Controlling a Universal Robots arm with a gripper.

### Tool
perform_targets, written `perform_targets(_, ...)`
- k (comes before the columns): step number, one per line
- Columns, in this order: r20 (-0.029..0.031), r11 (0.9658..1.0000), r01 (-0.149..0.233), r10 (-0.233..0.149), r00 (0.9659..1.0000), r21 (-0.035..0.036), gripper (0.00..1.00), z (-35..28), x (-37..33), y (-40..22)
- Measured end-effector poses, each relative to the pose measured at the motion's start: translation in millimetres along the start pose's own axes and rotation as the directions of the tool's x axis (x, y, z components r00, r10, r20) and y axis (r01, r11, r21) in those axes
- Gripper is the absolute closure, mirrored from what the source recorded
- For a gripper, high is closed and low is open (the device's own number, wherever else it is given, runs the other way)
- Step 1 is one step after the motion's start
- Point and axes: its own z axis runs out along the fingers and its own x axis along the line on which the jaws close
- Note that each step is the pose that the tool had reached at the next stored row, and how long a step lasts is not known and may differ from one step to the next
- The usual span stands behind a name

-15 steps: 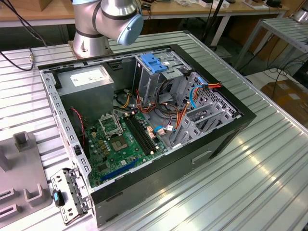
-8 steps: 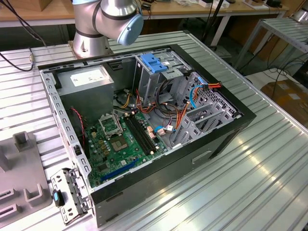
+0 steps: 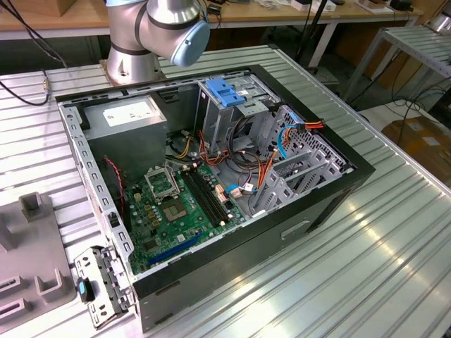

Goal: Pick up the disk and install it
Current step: 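Pick up the disk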

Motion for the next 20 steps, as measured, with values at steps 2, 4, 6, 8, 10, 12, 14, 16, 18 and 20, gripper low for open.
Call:
perform_targets(2,-0.0005,0.9998,0.019,-0.019,0.9998,0.0008,0.34,1.9,-0.3,0.0)
perform_targets(4,-0.0009,0.9992,0.039,-0.039,0.9992,0.0035,0.34,3.6,-2.1,0.2)
perform_targets(6,-0.0002,0.999,0.043,-0.043,0.9991,0.0122,0.34,4.8,-4.8,0.8)
perform_targets(8,0.0005,0.9987,0.047,-0.047,0.9989,0.0212,0.34,6.2,-6.3,1.5)
perform_targets(10,0.0013,0.9983,0.048,-0.048,0.9988,0.0311,0.34,7.6,-7.1,2.7)
perform_targets(12,0.0019,0.9981,0.048,-0.048,0.9988,0.039,0.34,9.4,-6.8,4.9)
perform_targets(14,0.0024,0.9979,0.049,-0.049,0.9988,0.0418,0.34,13.3,-6.6,6.3)
perform_targets(16,0.0021,0.998,0.049,-0.049,0.9988,0.0413,0.34,17.5,-6.3,9.7)
perform_targets(18,0.0023,0.9979,0.049,-0.049,0.9988,0.0417,0.34,22.0,-6.1,11.8)
perform_targets(20,0.0023,0.9979,0.049,-0.049,0.9988,0.0415,0.34,25.8,-6.4,12.4)
